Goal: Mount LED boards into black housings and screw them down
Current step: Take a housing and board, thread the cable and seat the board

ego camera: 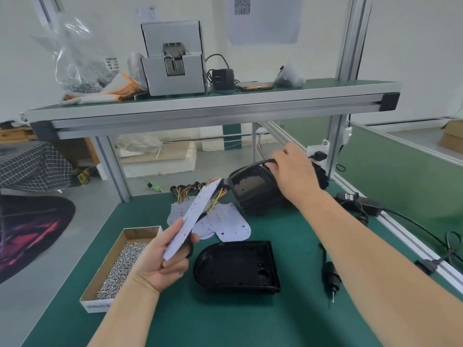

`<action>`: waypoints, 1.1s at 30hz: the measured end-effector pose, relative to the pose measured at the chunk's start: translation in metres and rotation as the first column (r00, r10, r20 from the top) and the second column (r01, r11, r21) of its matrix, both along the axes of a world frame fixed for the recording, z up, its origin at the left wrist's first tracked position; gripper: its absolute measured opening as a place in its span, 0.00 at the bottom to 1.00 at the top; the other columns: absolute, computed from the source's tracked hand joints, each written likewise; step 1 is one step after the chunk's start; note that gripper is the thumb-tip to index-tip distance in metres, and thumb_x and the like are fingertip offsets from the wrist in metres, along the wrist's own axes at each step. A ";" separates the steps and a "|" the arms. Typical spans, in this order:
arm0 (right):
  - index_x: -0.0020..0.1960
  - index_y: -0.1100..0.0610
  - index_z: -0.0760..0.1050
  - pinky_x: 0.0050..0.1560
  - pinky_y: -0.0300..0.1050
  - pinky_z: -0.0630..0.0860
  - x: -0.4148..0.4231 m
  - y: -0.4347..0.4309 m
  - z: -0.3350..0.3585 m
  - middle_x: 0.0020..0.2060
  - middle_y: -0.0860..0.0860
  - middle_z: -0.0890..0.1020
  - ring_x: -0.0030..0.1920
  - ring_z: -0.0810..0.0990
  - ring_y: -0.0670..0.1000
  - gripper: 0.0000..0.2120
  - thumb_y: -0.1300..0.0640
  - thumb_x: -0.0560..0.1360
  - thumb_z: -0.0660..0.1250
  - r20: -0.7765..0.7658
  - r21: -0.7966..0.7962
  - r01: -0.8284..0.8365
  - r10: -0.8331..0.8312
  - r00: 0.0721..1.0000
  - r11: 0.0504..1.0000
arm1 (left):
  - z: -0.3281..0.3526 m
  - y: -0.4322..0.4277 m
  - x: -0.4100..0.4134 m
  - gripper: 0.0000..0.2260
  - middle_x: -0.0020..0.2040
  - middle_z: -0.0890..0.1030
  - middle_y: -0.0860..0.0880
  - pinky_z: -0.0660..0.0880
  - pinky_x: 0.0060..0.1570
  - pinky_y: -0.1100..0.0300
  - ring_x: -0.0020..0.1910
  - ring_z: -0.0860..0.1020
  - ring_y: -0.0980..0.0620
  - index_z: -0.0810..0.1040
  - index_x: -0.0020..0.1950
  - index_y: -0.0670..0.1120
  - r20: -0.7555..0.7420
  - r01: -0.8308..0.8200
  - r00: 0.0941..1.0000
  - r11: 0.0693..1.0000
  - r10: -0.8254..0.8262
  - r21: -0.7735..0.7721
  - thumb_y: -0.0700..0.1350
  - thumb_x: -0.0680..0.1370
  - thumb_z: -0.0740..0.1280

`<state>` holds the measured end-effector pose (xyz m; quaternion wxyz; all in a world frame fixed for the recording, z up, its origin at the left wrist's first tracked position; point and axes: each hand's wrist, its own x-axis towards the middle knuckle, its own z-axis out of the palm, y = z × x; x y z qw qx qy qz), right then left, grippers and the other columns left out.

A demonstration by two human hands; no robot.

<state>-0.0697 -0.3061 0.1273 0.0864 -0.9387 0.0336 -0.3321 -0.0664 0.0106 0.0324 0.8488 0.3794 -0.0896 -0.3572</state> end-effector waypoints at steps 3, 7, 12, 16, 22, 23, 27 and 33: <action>0.46 0.61 0.73 0.44 0.53 0.67 -0.019 -0.001 -0.004 0.45 0.59 0.79 0.47 0.77 0.63 0.15 0.51 0.84 0.59 -0.010 0.040 0.032 -0.031 0.999 0.999 | -0.008 -0.007 -0.002 0.15 0.52 0.84 0.39 0.58 0.13 0.70 0.18 0.64 0.60 0.83 0.56 0.38 -0.016 -0.073 0.997 0.997 0.072 -0.029 0.48 0.76 0.70; 0.40 0.64 0.69 0.40 0.60 0.79 -0.045 0.022 -0.022 0.33 0.59 0.81 0.33 0.83 0.61 0.19 0.52 0.84 0.60 -0.072 0.449 -0.043 0.084 0.994 0.893 | -0.014 -0.016 -0.007 0.21 0.63 0.81 0.42 0.62 0.21 0.71 0.42 0.82 0.55 0.82 0.63 0.41 -0.082 -0.227 0.972 0.967 0.219 -0.113 0.46 0.71 0.74; 0.42 0.67 0.70 0.29 0.56 0.81 -0.070 0.038 -0.058 0.31 0.63 0.80 0.24 0.83 0.53 0.18 0.55 0.84 0.60 -0.160 0.697 -0.036 0.205 0.966 0.716 | -0.017 -0.022 -0.012 0.12 0.58 0.83 0.45 0.73 0.27 0.64 0.42 0.84 0.50 0.84 0.56 0.46 -0.110 -0.371 0.922 0.928 0.371 0.014 0.47 0.75 0.68; 0.40 0.67 0.67 0.30 0.53 0.81 -0.081 0.048 -0.091 0.32 0.62 0.79 0.25 0.83 0.52 0.17 0.57 0.84 0.60 -0.184 0.759 0.008 0.202 0.962 0.651 | -0.015 -0.031 -0.015 0.11 0.53 0.86 0.46 0.83 0.37 0.57 0.45 0.86 0.50 0.82 0.59 0.45 -0.019 -0.409 0.909 0.898 0.417 0.161 0.46 0.82 0.63; 0.40 0.66 0.65 0.37 0.55 0.81 -0.098 0.047 -0.108 0.35 0.62 0.78 0.30 0.83 0.49 0.16 0.59 0.84 0.59 -0.075 0.707 -0.103 0.219 0.973 0.700 | -0.018 -0.038 -0.022 0.07 0.50 0.86 0.50 0.77 0.44 0.57 0.43 0.85 0.57 0.80 0.57 0.45 0.180 -0.595 0.802 0.735 0.570 0.326 0.43 0.82 0.64; 0.40 0.66 0.65 0.37 0.54 0.81 -0.101 0.046 -0.109 0.35 0.62 0.77 0.31 0.83 0.48 0.16 0.59 0.84 0.59 -0.063 0.685 -0.132 0.239 0.969 0.716 | -0.018 -0.039 -0.024 0.08 0.50 0.86 0.50 0.76 0.44 0.58 0.43 0.85 0.57 0.80 0.57 0.44 0.199 -0.598 0.800 0.730 0.566 0.330 0.43 0.83 0.63; 0.41 0.66 0.68 0.39 0.41 0.81 -0.113 0.042 -0.120 0.34 0.59 0.77 0.35 0.84 0.47 0.14 0.60 0.84 0.61 0.035 0.656 -0.244 0.295 0.955 0.714 | -0.020 -0.034 -0.033 0.13 0.58 0.85 0.47 0.76 0.51 0.53 0.56 0.82 0.50 0.78 0.65 0.43 0.216 -0.487 0.874 0.777 0.436 0.400 0.46 0.83 0.62; 0.42 0.61 0.73 0.43 0.39 0.80 -0.126 0.045 -0.135 0.35 0.50 0.83 0.38 0.85 0.48 0.11 0.61 0.84 0.60 0.128 0.725 -0.294 0.297 0.946 0.623 | -0.019 -0.031 -0.042 0.15 0.60 0.84 0.47 0.72 0.65 0.49 0.61 0.81 0.49 0.79 0.65 0.43 0.219 -0.322 0.945 0.804 0.243 0.499 0.48 0.83 0.60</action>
